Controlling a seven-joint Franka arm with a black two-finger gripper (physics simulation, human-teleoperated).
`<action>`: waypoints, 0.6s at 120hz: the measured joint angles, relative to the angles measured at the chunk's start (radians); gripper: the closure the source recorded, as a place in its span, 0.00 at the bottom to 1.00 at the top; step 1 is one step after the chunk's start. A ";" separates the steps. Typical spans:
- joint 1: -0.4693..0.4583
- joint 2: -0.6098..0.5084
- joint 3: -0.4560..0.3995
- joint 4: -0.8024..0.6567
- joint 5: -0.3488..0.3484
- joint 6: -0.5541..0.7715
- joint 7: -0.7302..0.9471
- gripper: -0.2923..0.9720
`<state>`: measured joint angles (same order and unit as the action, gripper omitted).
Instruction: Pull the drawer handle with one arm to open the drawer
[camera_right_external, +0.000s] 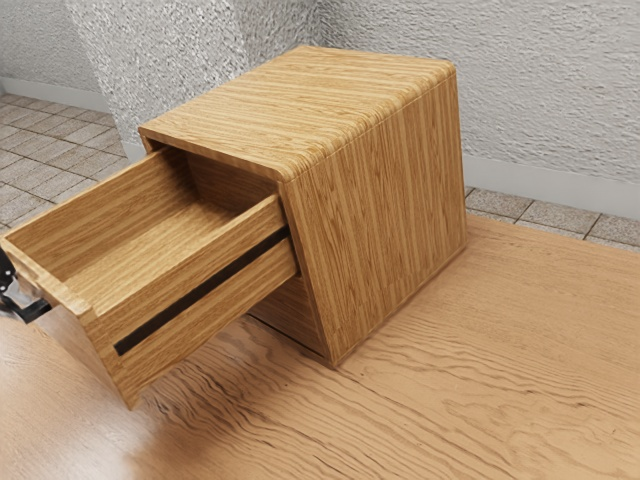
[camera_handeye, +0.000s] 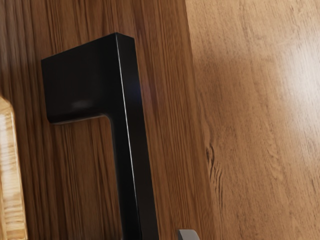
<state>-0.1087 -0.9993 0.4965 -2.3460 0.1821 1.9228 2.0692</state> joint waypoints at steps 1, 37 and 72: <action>0.000 0.000 0.000 0.000 0.000 -0.001 -0.001 0.77; 0.004 0.002 -0.012 0.009 0.002 -0.015 -0.030 0.78; 0.008 0.004 -0.048 0.013 0.003 -0.044 -0.050 0.59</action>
<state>-0.1007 -0.9950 0.4483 -2.3326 0.1854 1.8788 2.0197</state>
